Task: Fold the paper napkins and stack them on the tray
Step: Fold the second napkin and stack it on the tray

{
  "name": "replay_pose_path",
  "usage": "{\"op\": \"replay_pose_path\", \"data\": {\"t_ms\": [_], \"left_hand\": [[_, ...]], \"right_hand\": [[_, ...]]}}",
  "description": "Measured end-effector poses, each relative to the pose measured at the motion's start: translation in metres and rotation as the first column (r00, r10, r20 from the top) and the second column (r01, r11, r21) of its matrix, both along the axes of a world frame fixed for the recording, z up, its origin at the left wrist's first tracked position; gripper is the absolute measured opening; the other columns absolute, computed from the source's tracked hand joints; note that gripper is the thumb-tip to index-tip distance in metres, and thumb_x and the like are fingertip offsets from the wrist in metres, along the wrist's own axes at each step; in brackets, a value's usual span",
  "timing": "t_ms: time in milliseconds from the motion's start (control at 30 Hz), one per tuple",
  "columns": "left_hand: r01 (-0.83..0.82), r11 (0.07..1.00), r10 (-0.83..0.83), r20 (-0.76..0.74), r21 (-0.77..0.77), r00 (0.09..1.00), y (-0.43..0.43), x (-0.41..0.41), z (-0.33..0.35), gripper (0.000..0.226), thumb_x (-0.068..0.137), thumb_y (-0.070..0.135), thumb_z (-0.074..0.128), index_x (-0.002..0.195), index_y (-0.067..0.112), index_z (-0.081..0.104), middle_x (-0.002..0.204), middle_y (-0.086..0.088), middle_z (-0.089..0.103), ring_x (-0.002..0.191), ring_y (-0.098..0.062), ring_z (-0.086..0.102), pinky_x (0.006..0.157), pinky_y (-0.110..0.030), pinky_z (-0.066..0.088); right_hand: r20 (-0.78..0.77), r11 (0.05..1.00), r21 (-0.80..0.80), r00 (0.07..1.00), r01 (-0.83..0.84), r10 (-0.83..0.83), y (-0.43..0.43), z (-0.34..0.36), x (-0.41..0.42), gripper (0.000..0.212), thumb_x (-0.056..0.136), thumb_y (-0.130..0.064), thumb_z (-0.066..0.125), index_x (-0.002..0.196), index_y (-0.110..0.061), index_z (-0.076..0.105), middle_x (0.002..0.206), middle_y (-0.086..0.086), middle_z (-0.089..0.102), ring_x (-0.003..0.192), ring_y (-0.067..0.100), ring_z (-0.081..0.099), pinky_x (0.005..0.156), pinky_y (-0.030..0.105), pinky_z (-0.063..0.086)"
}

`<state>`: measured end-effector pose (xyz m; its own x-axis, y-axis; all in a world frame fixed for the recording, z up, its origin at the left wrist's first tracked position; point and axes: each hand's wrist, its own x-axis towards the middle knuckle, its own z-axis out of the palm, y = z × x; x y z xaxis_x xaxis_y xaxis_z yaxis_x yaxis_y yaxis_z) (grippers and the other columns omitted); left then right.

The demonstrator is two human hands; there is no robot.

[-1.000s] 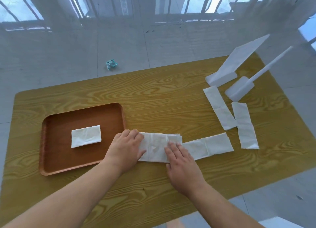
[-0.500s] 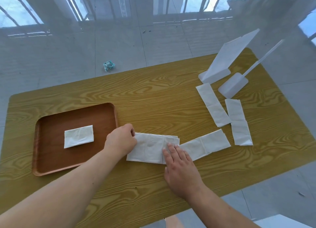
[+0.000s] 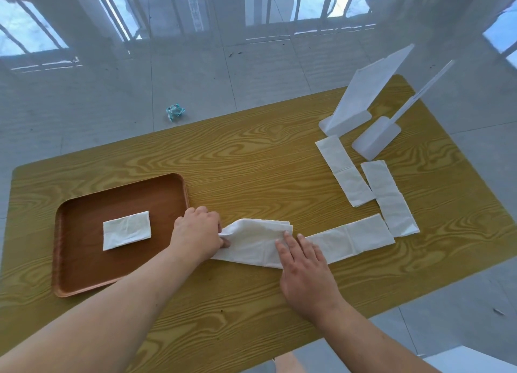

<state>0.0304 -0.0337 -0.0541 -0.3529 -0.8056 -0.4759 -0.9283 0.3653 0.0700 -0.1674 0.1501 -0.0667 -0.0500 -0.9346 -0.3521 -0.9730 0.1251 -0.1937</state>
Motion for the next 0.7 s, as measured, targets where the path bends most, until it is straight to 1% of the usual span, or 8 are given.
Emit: {"op": "replay_pose_path", "data": {"t_ms": [133, 233, 300, 367, 467, 567, 633, 700], "left_hand": [[-0.04, 0.999, 0.039, -0.081, -0.019, 0.996, 0.001, 0.002, 0.002, 0.023, 0.087, 0.053, 0.072, 0.092, 0.036, 0.057, 0.102, 0.01, 0.058, 0.102, -0.018, 0.055, 0.082, -0.036, 0.04], [-0.129, 0.991, 0.133, -0.197, 0.031, 0.971, 0.002, 0.004, 0.003, 0.012, 0.089, 0.034, 0.067, 0.092, 0.034, 0.055, 0.098, 0.01, 0.064, 0.089, -0.015, 0.06, 0.075, -0.035, 0.044], [-0.223, 0.967, 0.25, -0.3, 0.121, 0.92, 0.001, 0.003, 0.003, 0.018, 0.088, 0.024, 0.066, 0.099, 0.031, 0.054, 0.102, 0.007, 0.062, 0.083, -0.011, 0.06, 0.067, -0.031, 0.047], [-0.306, 0.925, 0.373, -0.387, 0.224, 0.843, 0.0, 0.0, 0.005, 0.034, 0.084, 0.017, 0.068, 0.111, 0.03, 0.053, 0.111, 0.004, 0.057, 0.086, -0.01, 0.058, 0.062, -0.029, 0.046], [-0.398, 0.87, 0.492, -0.508, 0.29, 0.707, 0.001, -0.01, 0.012, 0.054, 0.082, 0.012, 0.07, 0.129, 0.031, 0.051, 0.122, 0.003, 0.052, 0.091, -0.004, 0.056, 0.063, -0.026, 0.046], [-0.268, 0.952, 0.302, -0.627, 0.15, 0.719, 0.008, -0.023, 0.024, 0.061, 0.084, 0.012, 0.067, 0.135, 0.038, 0.046, 0.123, 0.009, 0.05, 0.091, 0.001, 0.058, 0.067, -0.022, 0.048], [-0.164, 0.976, 0.216, -0.708, 0.142, 0.672, 0.016, -0.033, 0.031, 0.058, 0.087, 0.024, 0.07, 0.134, 0.045, 0.044, 0.124, 0.018, 0.051, 0.086, 0.0, 0.064, 0.069, -0.021, 0.054], [-0.206, 0.965, 0.255, -0.742, 0.16, 0.62, 0.021, -0.038, 0.034, 0.051, 0.088, 0.051, 0.069, 0.132, 0.045, 0.046, 0.124, 0.023, 0.053, 0.077, -0.005, 0.067, 0.067, -0.022, 0.056]], "right_hand": [[0.005, 1.0, -0.013, 1.0, 0.003, -0.003, -0.001, 0.001, -0.003, 0.066, 0.095, -0.025, 0.045, 0.158, -0.013, 0.032, 0.166, 0.014, 0.029, 0.153, 0.04, 0.021, 0.122, 0.059, 0.021], [0.045, 0.994, -0.047, 0.994, -0.098, 0.1, -0.006, -0.003, 0.004, 0.065, 0.097, -0.025, 0.036, 0.16, -0.013, 0.026, 0.169, 0.013, 0.019, 0.156, 0.032, 0.01, 0.125, 0.048, 0.005], [0.066, 0.993, -0.019, 0.991, -0.119, 0.12, -0.009, -0.007, 0.008, 0.065, 0.099, -0.028, 0.029, 0.162, -0.015, 0.017, 0.172, 0.01, 0.006, 0.157, 0.027, -0.002, 0.123, 0.043, -0.008], [0.055, 0.994, 0.001, 0.993, -0.109, 0.109, -0.009, -0.009, 0.012, 0.066, 0.1, -0.029, 0.028, 0.162, -0.015, 0.014, 0.172, 0.01, 0.0, 0.157, 0.027, -0.006, 0.121, 0.043, -0.011], [0.045, 0.995, 0.028, 0.995, -0.093, 0.091, -0.01, -0.008, 0.017, 0.066, 0.099, -0.03, 0.027, 0.162, -0.014, 0.014, 0.172, 0.011, 0.0, 0.157, 0.029, -0.006, 0.122, 0.045, -0.008], [0.053, 0.998, 0.012, 0.997, -0.065, 0.064, -0.011, -0.003, 0.019, 0.066, 0.097, -0.029, 0.033, 0.16, -0.012, 0.025, 0.17, 0.015, 0.015, 0.157, 0.033, 0.009, 0.124, 0.048, 0.005], [0.07, 0.999, -0.022, 0.996, -0.048, 0.05, -0.011, 0.003, 0.02, 0.066, 0.094, -0.027, 0.04, 0.157, -0.009, 0.034, 0.165, 0.017, 0.03, 0.153, 0.035, 0.024, 0.124, 0.049, 0.018], [0.098, 0.997, -0.076, 0.995, -0.017, 0.024, -0.01, 0.008, 0.019, 0.062, 0.09, -0.024, 0.045, 0.15, -0.007, 0.044, 0.157, 0.018, 0.044, 0.146, 0.037, 0.039, 0.119, 0.05, 0.032]]}}
